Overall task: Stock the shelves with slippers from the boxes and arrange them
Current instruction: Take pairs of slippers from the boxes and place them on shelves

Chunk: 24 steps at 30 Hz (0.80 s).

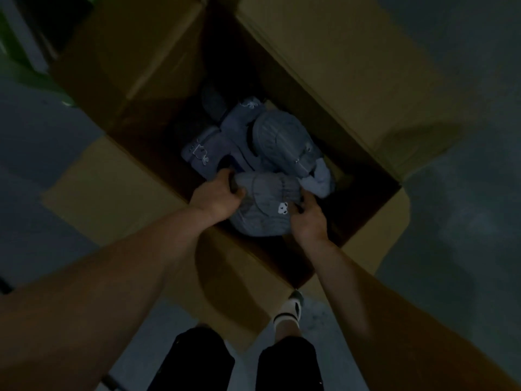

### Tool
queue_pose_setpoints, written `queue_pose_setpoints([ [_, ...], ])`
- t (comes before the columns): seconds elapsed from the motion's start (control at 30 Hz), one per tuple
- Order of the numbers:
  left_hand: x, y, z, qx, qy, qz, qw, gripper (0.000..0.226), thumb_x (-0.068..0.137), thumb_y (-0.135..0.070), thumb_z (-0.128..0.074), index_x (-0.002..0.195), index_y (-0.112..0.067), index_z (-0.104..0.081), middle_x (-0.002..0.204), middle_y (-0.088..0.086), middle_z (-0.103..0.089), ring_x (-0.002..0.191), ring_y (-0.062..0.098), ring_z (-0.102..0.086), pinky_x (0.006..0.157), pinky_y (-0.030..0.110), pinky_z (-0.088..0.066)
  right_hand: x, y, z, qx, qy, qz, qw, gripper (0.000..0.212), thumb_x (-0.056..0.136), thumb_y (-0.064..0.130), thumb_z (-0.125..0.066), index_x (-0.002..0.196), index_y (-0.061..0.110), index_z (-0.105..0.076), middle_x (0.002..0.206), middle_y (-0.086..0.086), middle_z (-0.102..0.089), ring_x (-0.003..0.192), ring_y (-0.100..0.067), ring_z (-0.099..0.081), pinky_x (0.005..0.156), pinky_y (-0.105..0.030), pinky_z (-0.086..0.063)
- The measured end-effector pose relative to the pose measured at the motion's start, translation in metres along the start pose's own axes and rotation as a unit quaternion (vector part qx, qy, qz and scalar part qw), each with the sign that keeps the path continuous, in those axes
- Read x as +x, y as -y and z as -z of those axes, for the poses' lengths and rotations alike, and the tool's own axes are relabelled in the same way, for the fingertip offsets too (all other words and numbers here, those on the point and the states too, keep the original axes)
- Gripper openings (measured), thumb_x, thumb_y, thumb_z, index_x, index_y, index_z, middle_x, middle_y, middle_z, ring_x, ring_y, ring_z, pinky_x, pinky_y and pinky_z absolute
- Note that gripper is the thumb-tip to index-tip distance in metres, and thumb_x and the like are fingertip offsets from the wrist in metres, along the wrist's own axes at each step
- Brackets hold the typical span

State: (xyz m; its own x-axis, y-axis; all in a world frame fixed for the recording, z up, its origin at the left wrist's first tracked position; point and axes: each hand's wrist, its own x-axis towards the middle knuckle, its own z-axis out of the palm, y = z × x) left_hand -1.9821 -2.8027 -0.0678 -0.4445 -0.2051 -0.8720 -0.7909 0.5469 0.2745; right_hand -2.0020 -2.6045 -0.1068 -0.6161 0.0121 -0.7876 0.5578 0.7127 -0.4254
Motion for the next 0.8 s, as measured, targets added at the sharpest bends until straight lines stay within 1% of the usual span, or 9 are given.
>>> queue_pose_setpoints([
  [0.13,-0.037,-0.012,0.003,-0.064,0.012,0.028,0.997,0.062,0.098,-0.045,-0.046,0.151,-0.024,-0.021,0.142,0.011,-0.048,0.121,0.032,-0.052,0.092,0.029,-0.045,-0.033,0.017,0.014,-0.037,-0.057,-0.023,0.997,0.059,0.094,0.027,-0.064,0.147,0.014,-0.041,0.143,-0.019,-0.045,0.127,-0.034,-0.048,0.104,-0.037,-0.042],
  [0.23,-0.063,-0.028,0.001,-0.126,0.01,0.059,0.99,0.061,0.1,-0.038,-0.047,0.151,-0.019,-0.02,0.141,0.012,-0.047,0.121,0.031,-0.052,0.082,0.025,-0.041,-0.056,0.03,0.025,-0.044,-0.09,-0.08,0.992,0.074,0.09,0.039,-0.068,0.15,0.013,-0.033,0.145,-0.021,-0.039,0.129,-0.039,-0.043,0.107,-0.046,-0.04],
  [0.33,-0.08,-0.035,0.0,-0.183,-0.008,0.095,0.978,0.062,0.099,-0.029,-0.051,0.149,-0.01,-0.021,0.141,0.017,-0.046,0.122,0.034,-0.05,0.087,0.029,-0.042,-0.077,0.037,0.031,-0.027,-0.079,-0.119,0.989,0.079,0.09,0.046,-0.066,0.151,0.014,-0.027,0.145,-0.018,-0.04,0.129,-0.037,-0.043,0.108,-0.045,-0.038],
  [0.43,-0.092,-0.037,0.005,-0.247,-0.02,0.124,0.961,0.062,0.097,-0.02,-0.055,0.147,-0.003,-0.023,0.14,0.021,-0.045,0.122,0.035,-0.049,0.089,0.033,-0.043,-0.092,0.042,0.033,0.083,-0.057,-0.164,0.981,0.085,0.089,0.043,-0.069,0.153,0.011,-0.022,0.151,-0.015,-0.039,0.133,-0.034,-0.044,0.112,-0.043,-0.037],
  [0.53,-0.109,-0.041,0.014,-0.304,-0.002,0.139,0.942,0.066,0.096,-0.019,-0.058,0.148,-0.002,-0.023,0.14,0.019,-0.044,0.119,0.035,-0.05,0.084,0.034,-0.046,-0.11,0.056,0.035,0.267,0.011,-0.269,0.925,0.102,0.072,0.052,-0.081,0.151,0.014,-0.029,0.148,-0.01,-0.045,0.129,-0.031,-0.05,0.107,-0.044,-0.045],
  [0.6,-0.12,-0.039,0.018,-0.332,0.029,0.143,0.932,0.064,0.096,-0.022,-0.059,0.147,-0.004,-0.026,0.135,0.017,-0.048,0.105,0.029,-0.054,0.072,0.032,-0.049,-0.121,0.061,0.039,0.374,0.063,-0.305,0.873,0.084,0.068,0.052,-0.084,0.135,0.015,-0.051,0.133,-0.008,-0.059,0.115,-0.029,-0.06,0.088,-0.043,-0.057],
  [0.67,-0.131,-0.036,0.023,-0.377,0.066,0.152,0.911,0.056,0.096,-0.024,-0.059,0.143,-0.006,-0.035,0.123,0.013,-0.056,0.091,0.021,-0.057,0.058,0.028,-0.052,-0.13,0.064,0.046,0.41,0.077,-0.302,0.857,0.06,0.075,0.037,-0.084,0.125,0.014,-0.059,0.122,-0.009,-0.064,0.105,-0.029,-0.065,0.07,-0.038,-0.06],
  [0.7,-0.138,-0.035,0.026,-0.405,0.094,0.156,0.896,0.053,0.095,-0.026,-0.06,0.14,-0.006,-0.041,0.117,0.011,-0.06,0.089,0.02,-0.058,0.057,0.028,-0.055,-0.133,0.066,0.052,0.418,0.081,-0.297,0.855,0.061,0.075,0.031,-0.085,0.127,0.013,-0.058,0.122,-0.01,-0.065,0.104,-0.03,-0.066,0.066,-0.037,-0.06],
  [0.8,-0.153,-0.03,0.028,-0.373,0.153,0.147,0.903,0.066,0.087,-0.051,-0.061,0.139,-0.012,-0.047,0.13,0.008,-0.059,0.109,0.023,-0.059,0.086,0.029,-0.055,-0.143,0.067,0.076,0.405,0.081,-0.28,0.867,0.061,0.077,0.021,-0.084,0.13,0.014,-0.054,0.125,-0.011,-0.064,0.105,-0.031,-0.065,0.064,-0.037,-0.06],
])
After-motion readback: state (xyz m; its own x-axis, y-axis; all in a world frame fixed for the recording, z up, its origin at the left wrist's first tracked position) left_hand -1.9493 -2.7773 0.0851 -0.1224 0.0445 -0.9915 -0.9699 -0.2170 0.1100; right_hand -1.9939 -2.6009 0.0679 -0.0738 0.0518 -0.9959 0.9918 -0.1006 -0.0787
